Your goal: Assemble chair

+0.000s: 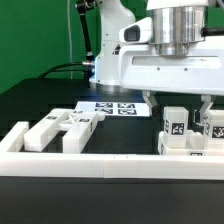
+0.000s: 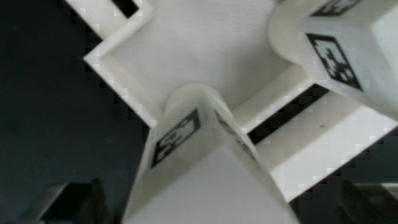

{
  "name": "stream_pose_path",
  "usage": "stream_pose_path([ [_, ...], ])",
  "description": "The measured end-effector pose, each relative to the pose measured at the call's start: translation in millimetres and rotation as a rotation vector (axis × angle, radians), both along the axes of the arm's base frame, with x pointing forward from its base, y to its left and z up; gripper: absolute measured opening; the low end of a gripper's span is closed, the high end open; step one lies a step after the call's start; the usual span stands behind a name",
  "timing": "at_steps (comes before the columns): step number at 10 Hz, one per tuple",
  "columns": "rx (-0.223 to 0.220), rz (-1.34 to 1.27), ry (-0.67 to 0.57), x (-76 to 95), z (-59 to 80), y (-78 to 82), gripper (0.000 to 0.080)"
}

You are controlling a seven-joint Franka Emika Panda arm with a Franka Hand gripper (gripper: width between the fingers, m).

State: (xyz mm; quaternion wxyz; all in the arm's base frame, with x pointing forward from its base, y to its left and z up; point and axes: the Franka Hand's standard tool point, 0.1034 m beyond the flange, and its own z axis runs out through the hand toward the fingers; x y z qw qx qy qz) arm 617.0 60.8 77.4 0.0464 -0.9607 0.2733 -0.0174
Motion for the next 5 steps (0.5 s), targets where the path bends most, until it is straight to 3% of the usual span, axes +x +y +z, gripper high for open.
stream_pose_path([
  [5, -0.027, 0.319, -0.023, -0.2, -0.1, -0.4, 0.0649],
])
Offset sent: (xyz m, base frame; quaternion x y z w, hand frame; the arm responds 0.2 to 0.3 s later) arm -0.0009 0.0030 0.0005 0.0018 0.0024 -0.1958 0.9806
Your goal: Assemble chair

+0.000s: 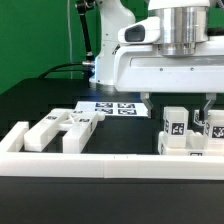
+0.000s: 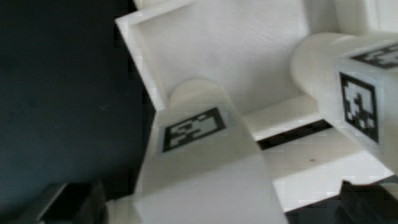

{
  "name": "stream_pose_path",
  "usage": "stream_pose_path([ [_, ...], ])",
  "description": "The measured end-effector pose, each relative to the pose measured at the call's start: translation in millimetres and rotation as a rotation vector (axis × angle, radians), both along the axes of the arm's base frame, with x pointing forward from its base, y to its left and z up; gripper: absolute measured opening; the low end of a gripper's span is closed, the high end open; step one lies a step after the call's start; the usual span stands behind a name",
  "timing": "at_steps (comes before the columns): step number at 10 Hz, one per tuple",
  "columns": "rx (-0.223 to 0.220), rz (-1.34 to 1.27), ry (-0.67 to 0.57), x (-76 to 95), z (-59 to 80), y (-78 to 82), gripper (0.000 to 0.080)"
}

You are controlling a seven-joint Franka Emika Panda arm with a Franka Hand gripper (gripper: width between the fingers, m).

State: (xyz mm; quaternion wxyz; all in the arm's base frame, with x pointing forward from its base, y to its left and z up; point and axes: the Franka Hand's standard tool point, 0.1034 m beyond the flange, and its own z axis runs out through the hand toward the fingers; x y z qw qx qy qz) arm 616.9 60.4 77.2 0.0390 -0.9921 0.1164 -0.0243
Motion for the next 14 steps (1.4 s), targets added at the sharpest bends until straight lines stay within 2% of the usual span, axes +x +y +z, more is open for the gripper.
stream_pose_path([
  [2, -0.007, 0.123, -0.009, 0.1, 0.0, -1.4, 0.0649],
  [3, -0.009, 0.142, -0.01, 0.2, 0.0, -1.9, 0.0526],
  [4, -0.008, 0.136, -0.01, 0.2, 0.0, -1.8, 0.0526],
  [5, -0.008, 0.136, -0.01, 0.2, 0.0, -1.9, 0.037],
  [6, -0.008, 0.134, -0.01, 0.2, 0.0, -2.0, 0.0289],
  [9, -0.002, 0.046, -0.004, 0.2, -0.2, -2.3, 0.0289],
  [14, 0.024, -0.414, 0.031, -0.8, -1.2, -5.1, 0.0291],
])
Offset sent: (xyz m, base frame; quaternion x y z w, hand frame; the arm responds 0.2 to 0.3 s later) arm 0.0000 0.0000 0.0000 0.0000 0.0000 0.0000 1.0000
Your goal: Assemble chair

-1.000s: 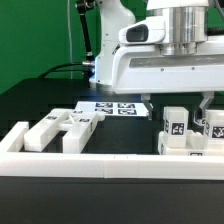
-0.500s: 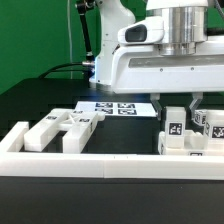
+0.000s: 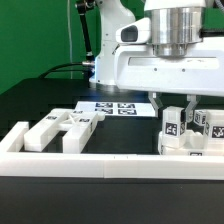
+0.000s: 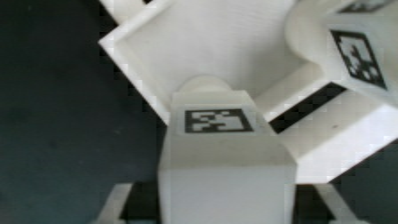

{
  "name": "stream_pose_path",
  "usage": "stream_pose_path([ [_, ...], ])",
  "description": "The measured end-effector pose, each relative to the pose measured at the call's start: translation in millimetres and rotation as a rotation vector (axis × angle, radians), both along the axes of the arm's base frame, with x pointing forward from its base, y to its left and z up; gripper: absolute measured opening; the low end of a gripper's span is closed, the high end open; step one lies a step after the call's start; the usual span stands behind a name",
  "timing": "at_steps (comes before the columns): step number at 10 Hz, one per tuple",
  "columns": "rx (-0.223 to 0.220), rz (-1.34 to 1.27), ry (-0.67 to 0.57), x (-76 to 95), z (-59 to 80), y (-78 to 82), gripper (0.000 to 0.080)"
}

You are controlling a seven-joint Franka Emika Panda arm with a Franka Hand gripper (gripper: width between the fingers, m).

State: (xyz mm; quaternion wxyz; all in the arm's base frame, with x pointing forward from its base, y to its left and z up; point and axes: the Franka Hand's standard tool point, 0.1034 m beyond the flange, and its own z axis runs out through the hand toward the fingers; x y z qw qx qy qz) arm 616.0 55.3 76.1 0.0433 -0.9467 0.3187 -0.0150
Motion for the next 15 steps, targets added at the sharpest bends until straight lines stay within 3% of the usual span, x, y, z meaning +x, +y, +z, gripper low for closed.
stream_pose_path([
  [8, 0.04, -0.708, 0.055, -1.4, -1.1, -0.2, 0.0291],
  [12, 0.039, -0.689, 0.053, -1.2, -1.1, -0.2, 0.0291],
  [13, 0.039, -0.682, 0.052, -1.2, -1.0, 0.3, 0.0469],
  [14, 0.03, -0.584, 0.045, -1.1, -0.3, 1.8, 0.0469],
  [15, 0.024, -0.457, 0.031, -0.4, 0.3, 3.3, 0.0607],
])
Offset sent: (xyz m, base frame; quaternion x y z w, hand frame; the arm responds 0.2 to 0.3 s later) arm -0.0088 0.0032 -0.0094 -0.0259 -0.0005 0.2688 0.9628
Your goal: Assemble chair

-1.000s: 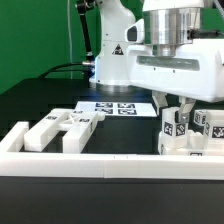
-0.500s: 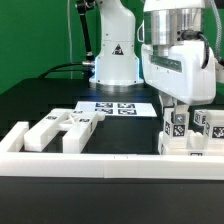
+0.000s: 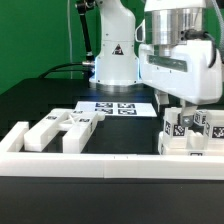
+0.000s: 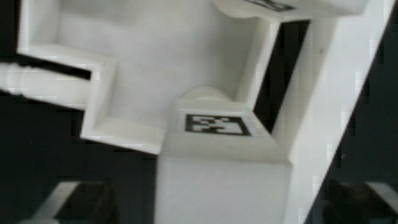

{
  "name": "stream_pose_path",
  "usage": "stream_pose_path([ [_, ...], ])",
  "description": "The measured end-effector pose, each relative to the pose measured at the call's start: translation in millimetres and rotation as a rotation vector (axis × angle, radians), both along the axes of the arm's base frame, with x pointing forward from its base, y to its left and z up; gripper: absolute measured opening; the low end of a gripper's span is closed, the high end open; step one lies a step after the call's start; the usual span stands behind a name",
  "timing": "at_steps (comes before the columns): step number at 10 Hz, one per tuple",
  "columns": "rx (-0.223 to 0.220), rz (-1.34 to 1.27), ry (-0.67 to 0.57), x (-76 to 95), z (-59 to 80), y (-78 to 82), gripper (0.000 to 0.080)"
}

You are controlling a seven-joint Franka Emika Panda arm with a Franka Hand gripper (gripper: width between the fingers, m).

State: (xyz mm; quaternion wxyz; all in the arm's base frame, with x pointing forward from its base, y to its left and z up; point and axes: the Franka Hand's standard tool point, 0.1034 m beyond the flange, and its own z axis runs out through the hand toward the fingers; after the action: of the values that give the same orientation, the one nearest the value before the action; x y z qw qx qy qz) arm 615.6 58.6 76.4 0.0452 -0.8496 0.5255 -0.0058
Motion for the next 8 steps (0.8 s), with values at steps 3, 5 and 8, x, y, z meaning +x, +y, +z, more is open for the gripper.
stream_pose_path([
  [3, -0.017, 0.318, -0.026, 0.1, -0.8, -2.4, 0.0647],
  [5, -0.025, 0.429, -0.034, 0.4, -0.7, -4.4, 0.0649],
  [8, -0.037, 0.609, -0.044, -0.2, -1.7, -2.9, 0.0649],
])
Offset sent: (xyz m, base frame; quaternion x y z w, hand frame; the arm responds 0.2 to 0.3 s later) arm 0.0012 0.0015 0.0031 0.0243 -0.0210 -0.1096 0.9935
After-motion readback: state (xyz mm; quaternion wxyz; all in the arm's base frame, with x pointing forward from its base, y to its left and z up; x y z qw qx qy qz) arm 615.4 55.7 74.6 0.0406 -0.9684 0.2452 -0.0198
